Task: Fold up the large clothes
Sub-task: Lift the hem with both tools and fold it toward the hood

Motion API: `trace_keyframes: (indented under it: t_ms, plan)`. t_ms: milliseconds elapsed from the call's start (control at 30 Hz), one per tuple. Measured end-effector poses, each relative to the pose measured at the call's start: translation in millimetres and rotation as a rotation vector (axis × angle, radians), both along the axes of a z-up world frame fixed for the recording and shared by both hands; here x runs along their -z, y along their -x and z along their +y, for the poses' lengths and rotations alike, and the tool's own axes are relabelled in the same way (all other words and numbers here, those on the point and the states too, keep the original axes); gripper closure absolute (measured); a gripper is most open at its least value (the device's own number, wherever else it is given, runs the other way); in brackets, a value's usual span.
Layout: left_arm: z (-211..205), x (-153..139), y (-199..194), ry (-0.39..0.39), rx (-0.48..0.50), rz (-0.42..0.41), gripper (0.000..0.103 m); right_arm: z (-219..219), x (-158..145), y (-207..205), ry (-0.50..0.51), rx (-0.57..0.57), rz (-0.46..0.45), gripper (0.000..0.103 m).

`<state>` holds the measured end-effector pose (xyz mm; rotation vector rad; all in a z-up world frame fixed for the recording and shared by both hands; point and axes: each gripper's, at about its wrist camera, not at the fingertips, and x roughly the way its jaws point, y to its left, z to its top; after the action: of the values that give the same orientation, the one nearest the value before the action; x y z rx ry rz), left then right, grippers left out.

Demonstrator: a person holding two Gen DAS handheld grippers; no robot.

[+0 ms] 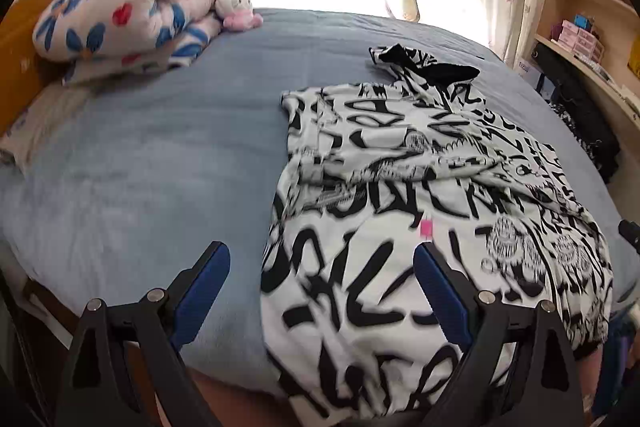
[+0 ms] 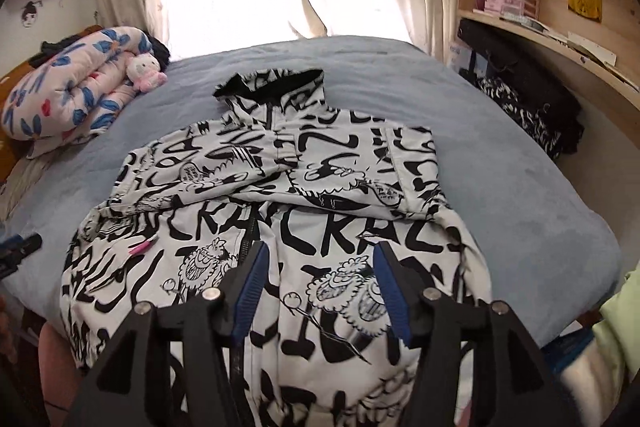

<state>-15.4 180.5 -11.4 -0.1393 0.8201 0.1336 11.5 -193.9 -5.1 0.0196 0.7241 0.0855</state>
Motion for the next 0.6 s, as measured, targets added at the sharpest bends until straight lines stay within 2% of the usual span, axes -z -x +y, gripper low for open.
trace_keyframes:
  t_ms: [167,267,433,533,600]
  plan:
    - [14,27,32,0.027,0.009,-0.013,0.011,-25,2,29,0.053,-0.037,-0.085,0.047]
    - [16,47,52,0.055,0.018,-0.028,0.011,-44,18,43,0.079,-0.029,-0.086,0.046]
    - [9,79,72,0.123,0.055,-0.006,0.011,-90,64,59,0.024,0.010,0.002,0.046]
    - [-5,93,72,0.113,0.127,0.043,0.011,-109,89,53,-0.006,0.014,0.097,0.046]
    - [-15,95,71,0.087,0.161,0.051,0.011,-122,99,53,-0.080,0.014,0.136,0.046]
